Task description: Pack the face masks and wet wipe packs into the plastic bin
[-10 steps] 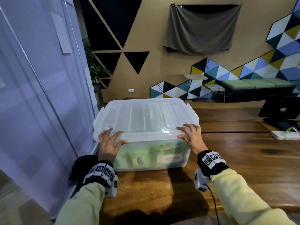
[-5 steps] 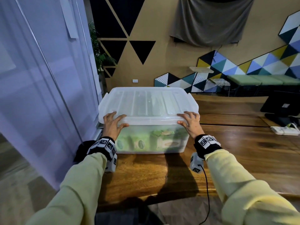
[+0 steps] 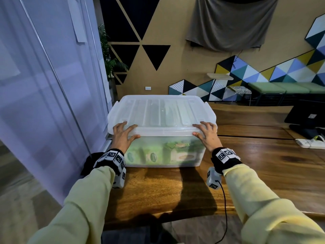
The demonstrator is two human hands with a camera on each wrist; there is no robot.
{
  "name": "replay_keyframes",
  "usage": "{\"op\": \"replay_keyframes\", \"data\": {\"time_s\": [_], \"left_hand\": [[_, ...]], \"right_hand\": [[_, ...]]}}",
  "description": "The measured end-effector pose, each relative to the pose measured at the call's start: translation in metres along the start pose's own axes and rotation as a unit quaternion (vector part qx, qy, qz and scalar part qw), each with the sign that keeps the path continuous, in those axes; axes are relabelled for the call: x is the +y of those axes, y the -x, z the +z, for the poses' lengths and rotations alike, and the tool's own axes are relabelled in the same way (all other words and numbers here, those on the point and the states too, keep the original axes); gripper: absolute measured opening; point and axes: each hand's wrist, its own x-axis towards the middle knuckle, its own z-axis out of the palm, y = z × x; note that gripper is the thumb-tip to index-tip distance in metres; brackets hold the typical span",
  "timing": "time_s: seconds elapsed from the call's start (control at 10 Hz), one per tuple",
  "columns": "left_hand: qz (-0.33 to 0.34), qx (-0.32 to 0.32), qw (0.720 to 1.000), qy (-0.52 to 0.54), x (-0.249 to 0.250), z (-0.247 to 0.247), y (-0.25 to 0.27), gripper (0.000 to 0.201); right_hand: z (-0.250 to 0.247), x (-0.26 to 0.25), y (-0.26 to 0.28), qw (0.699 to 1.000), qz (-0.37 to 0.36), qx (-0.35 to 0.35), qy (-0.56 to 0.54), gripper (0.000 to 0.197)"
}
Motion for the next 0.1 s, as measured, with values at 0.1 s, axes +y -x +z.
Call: {"op": "replay_keyframes", "data": {"time_s": [0.1], "left_hand": [[0.018,0.024,0.999,0.010,-0.0037,-0.0003,0.0179,0.058]], "right_hand": [[0.0029,0.0027,0.0175,1.000,-0.003,0.015,0.013,0.095]]}}
